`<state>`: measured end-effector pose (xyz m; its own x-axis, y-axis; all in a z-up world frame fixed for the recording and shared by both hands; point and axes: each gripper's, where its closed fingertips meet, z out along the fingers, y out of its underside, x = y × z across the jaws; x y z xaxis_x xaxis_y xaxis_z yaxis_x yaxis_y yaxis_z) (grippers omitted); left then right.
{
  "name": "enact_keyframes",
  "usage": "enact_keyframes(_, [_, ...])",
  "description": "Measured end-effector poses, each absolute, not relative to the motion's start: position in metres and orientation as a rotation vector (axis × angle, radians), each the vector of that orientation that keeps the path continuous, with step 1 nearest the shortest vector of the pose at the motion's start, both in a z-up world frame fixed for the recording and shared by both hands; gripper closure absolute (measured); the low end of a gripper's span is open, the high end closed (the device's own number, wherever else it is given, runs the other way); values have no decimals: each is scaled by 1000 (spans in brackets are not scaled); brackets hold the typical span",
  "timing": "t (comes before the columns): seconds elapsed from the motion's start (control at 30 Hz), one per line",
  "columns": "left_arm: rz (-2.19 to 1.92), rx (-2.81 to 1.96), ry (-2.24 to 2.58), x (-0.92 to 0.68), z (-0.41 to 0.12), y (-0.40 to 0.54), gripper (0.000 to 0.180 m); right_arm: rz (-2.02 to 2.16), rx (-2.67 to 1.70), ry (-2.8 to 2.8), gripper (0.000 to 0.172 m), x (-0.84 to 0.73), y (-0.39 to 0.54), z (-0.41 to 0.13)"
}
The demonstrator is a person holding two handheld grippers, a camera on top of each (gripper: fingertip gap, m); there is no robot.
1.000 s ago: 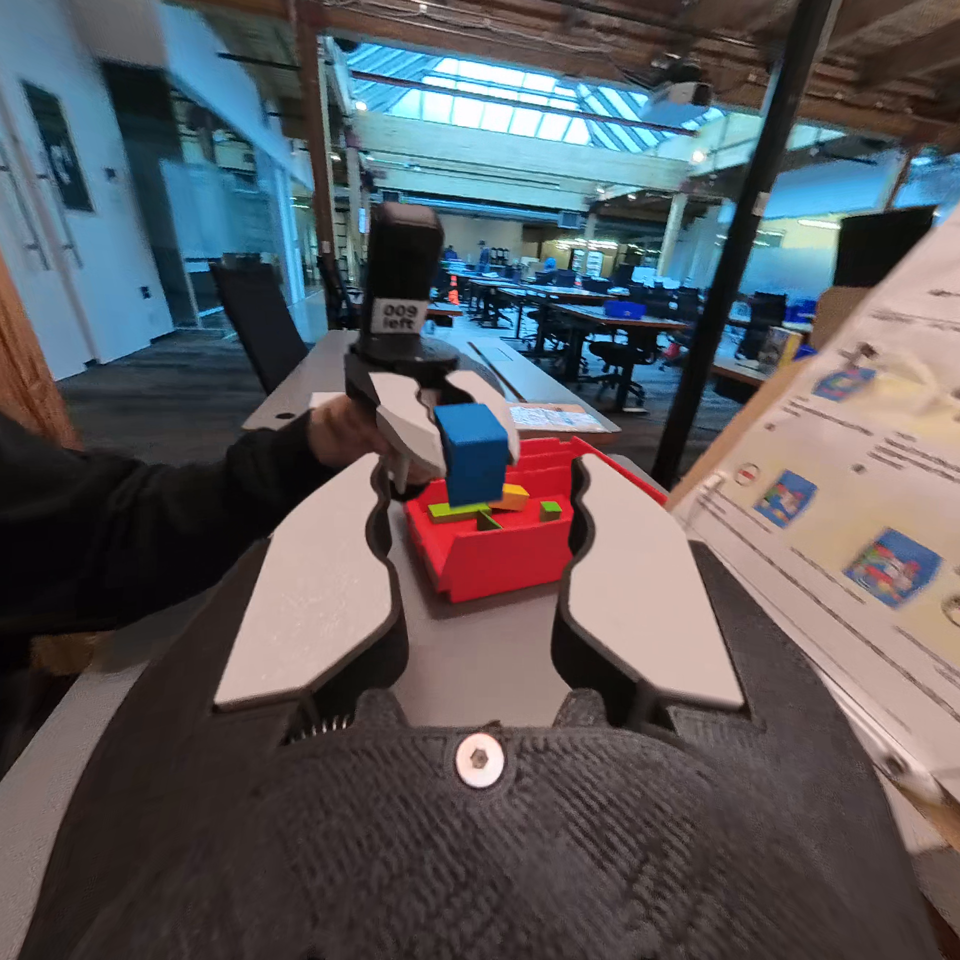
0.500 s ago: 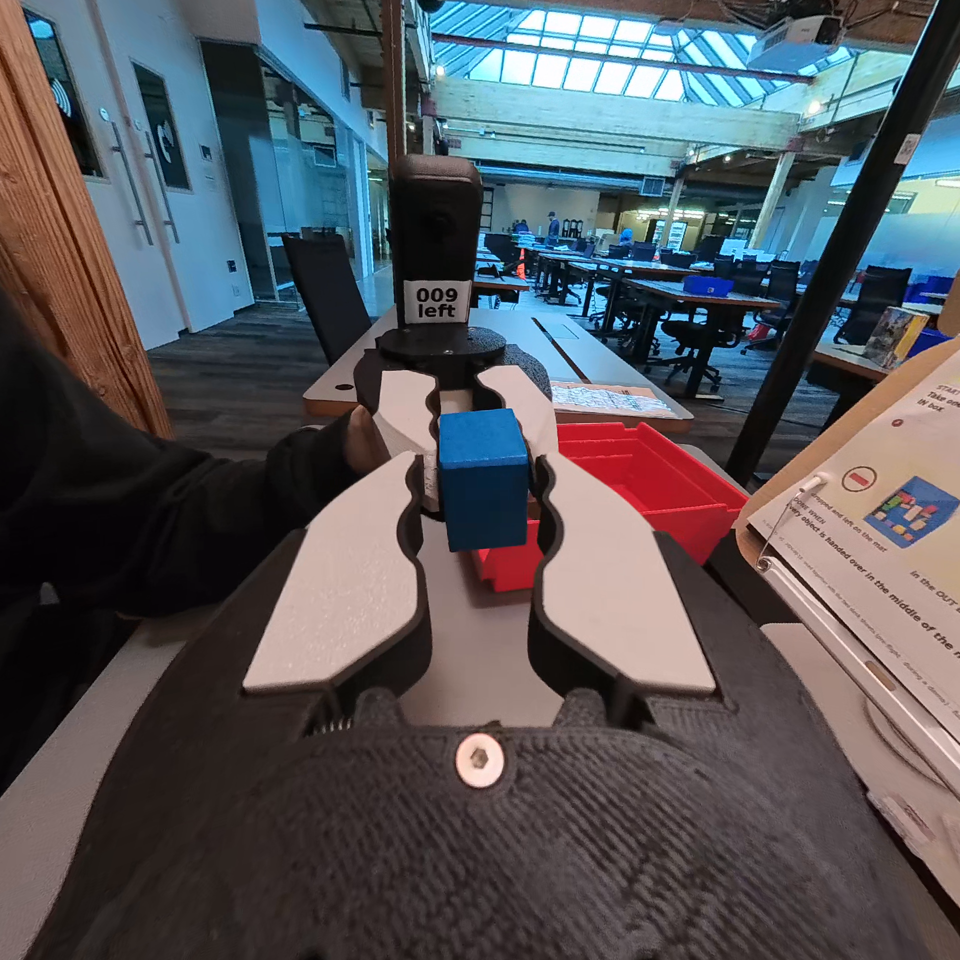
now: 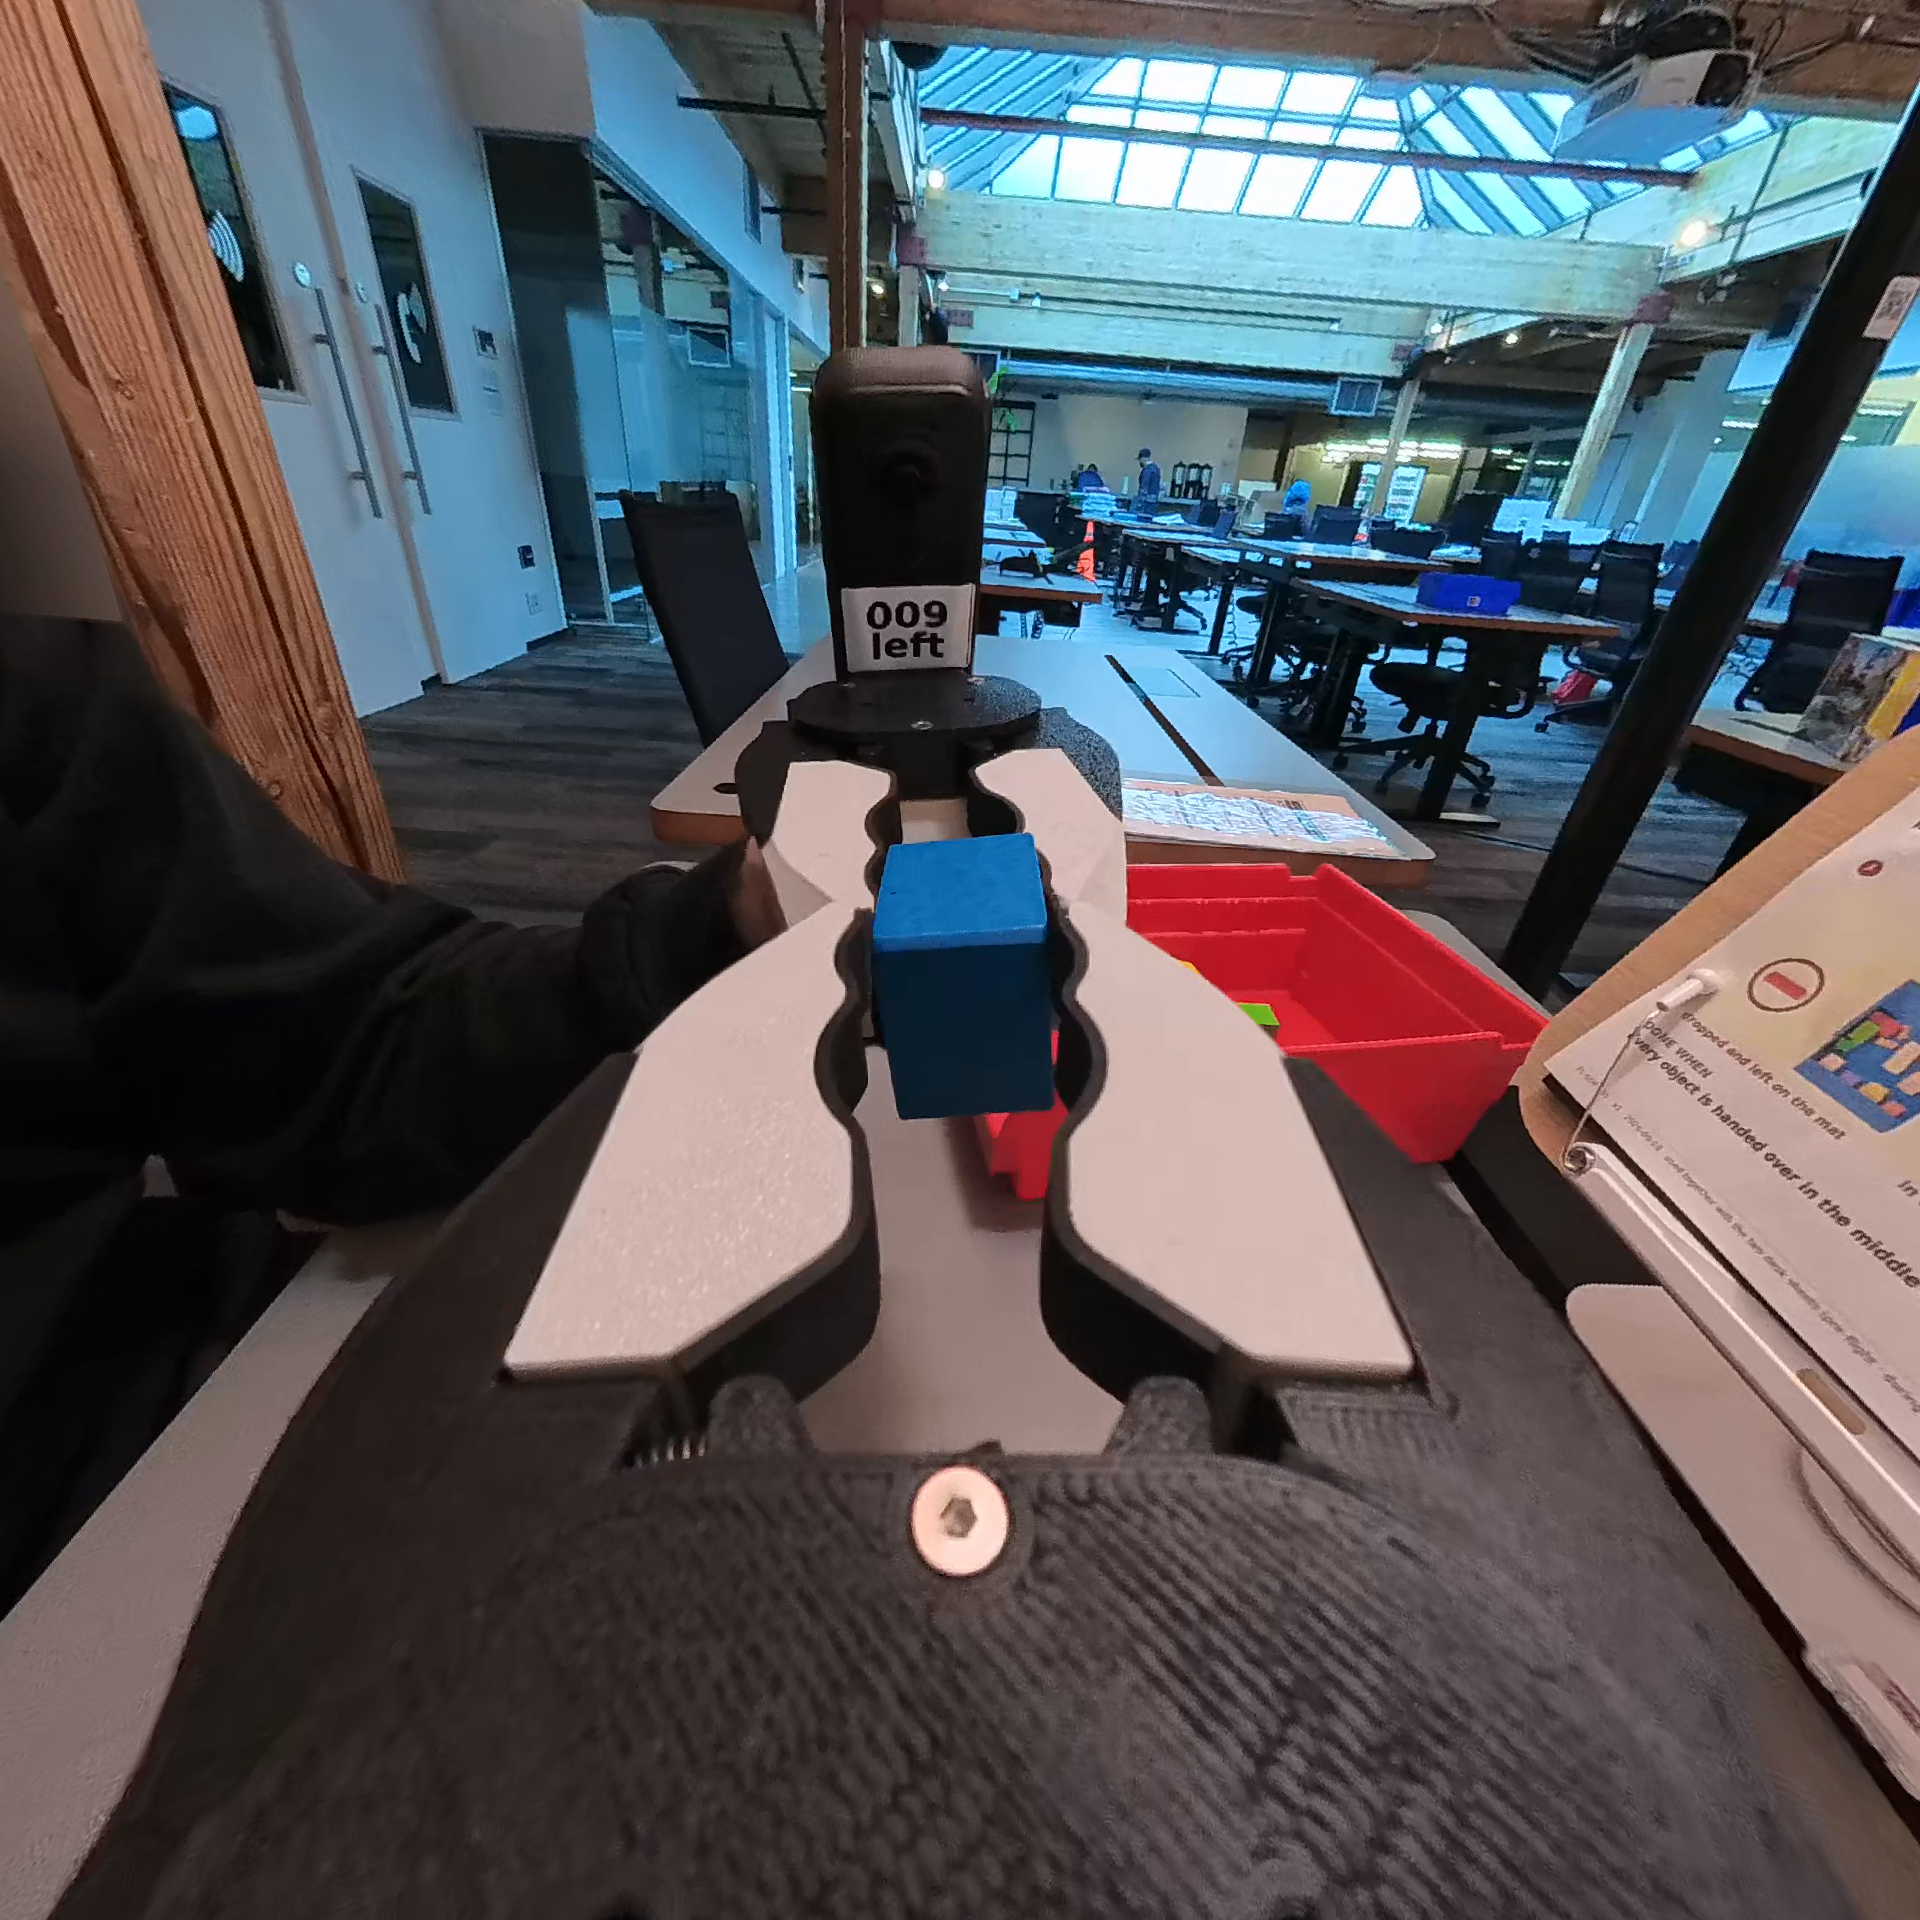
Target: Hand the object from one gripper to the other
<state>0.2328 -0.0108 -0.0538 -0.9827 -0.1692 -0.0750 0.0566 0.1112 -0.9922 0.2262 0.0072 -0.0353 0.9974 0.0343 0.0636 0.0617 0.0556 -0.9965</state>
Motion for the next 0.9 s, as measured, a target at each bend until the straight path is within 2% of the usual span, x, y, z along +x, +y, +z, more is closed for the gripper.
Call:
enact_keyframes(0.3, [-1980,-106,2160,235,-52,-11,144,-144,-1561,-101,139,226,8,-34])
enact_keyframes(0.5, [-1900,-209,2069,253,-52,-8,121,-210,-1507,24,139,245,-14,-21])
enact_keyframes(0.7, [-1836,-258,2076,262,-59,-2,122,-584,-1456,515,139,319,-135,-28])
enact_keyframes(0.9, [-1813,-285,2093,268,-66,-3,129,-834,-1350,1099,139,356,-279,-85])
